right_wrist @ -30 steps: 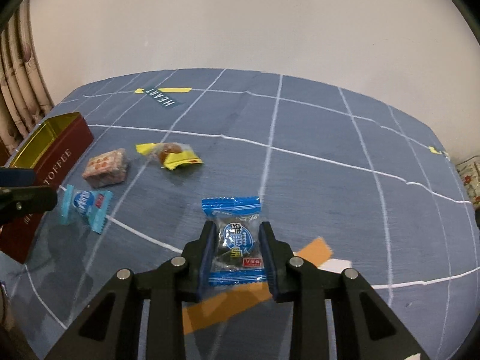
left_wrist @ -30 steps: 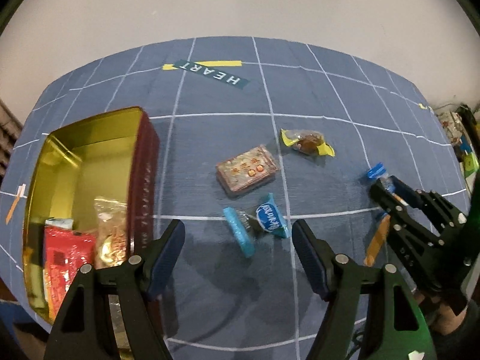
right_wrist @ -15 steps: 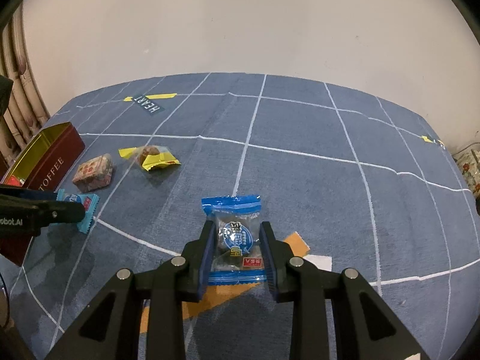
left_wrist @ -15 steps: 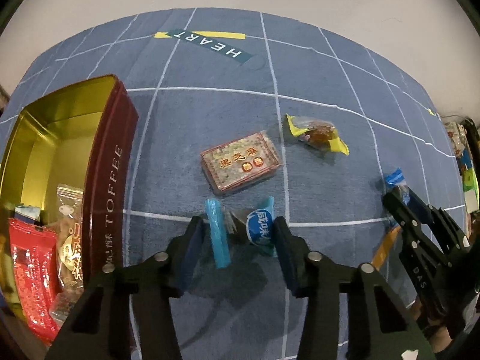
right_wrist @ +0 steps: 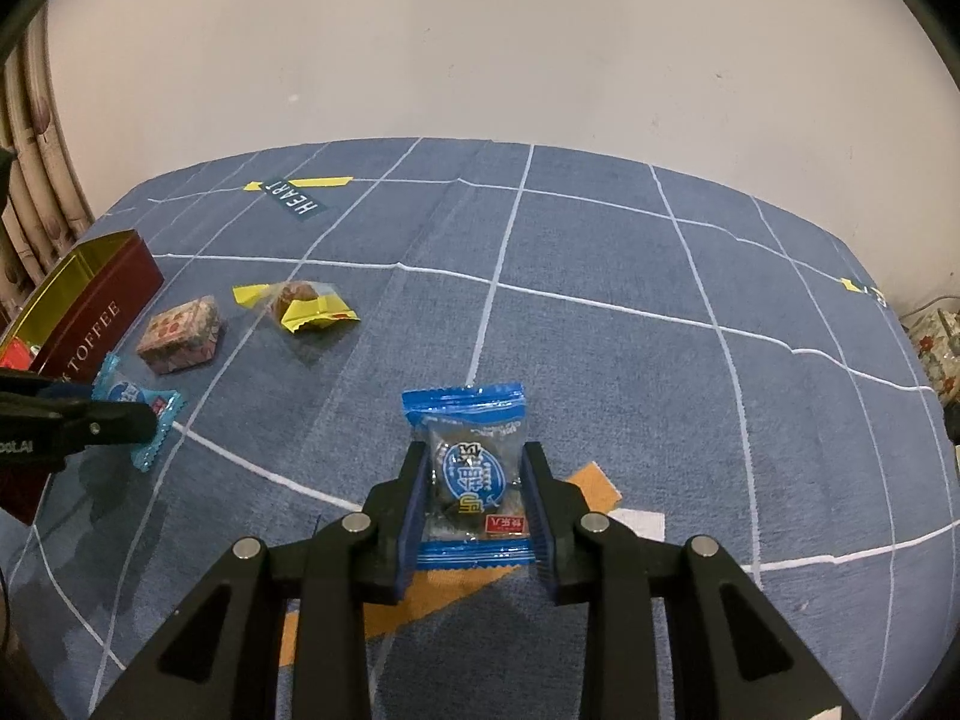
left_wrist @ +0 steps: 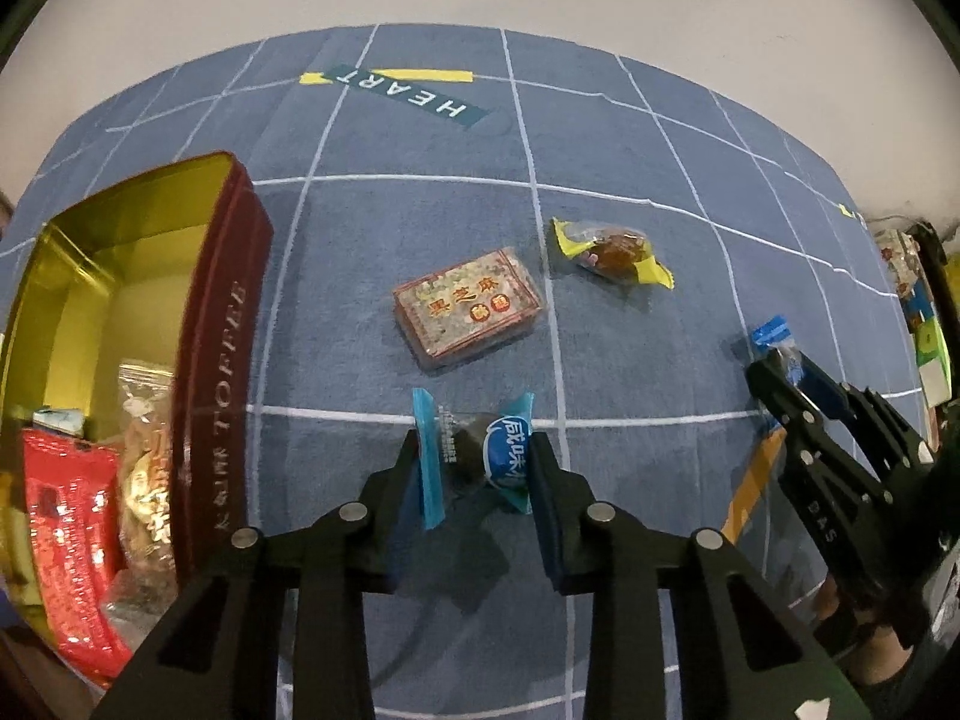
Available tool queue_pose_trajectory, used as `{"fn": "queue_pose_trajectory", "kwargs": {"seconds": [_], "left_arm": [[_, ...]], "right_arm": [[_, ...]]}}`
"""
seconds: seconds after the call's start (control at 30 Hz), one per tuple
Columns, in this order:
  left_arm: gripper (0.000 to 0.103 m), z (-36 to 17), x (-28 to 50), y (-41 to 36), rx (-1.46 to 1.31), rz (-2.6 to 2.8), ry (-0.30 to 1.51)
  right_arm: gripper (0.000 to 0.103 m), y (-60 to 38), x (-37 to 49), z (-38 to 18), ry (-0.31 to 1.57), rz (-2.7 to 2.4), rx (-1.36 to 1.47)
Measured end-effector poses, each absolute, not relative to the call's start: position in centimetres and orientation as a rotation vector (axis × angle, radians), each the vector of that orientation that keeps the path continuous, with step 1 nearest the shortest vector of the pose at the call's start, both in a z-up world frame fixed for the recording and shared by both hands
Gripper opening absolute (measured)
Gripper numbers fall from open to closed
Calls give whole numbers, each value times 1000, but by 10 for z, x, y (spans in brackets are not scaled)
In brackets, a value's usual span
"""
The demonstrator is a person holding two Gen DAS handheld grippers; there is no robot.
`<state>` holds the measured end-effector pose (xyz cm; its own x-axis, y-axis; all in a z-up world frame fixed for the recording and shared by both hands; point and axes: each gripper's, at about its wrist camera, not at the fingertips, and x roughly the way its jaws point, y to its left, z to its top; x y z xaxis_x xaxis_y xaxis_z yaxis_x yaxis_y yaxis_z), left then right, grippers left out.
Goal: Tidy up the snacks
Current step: 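Carry the light-blue candy toward the tin with the left gripper while the right gripper holds the blue candy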
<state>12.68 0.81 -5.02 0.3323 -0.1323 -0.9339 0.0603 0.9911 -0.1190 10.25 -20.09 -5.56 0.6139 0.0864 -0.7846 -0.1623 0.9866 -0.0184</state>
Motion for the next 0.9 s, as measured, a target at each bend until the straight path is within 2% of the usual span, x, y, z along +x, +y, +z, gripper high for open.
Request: {"fn": "queue_pose_trajectory", "kwargs": {"seconds": [0.5, 0.9], "left_arm": [[29, -2, 107, 17, -49, -130, 1143], [29, 17, 104, 60, -76, -29, 1111]], "right_arm": [[31, -197, 100, -56, 897, 128, -118], [31, -199, 97, -55, 898, 119, -109]]}}
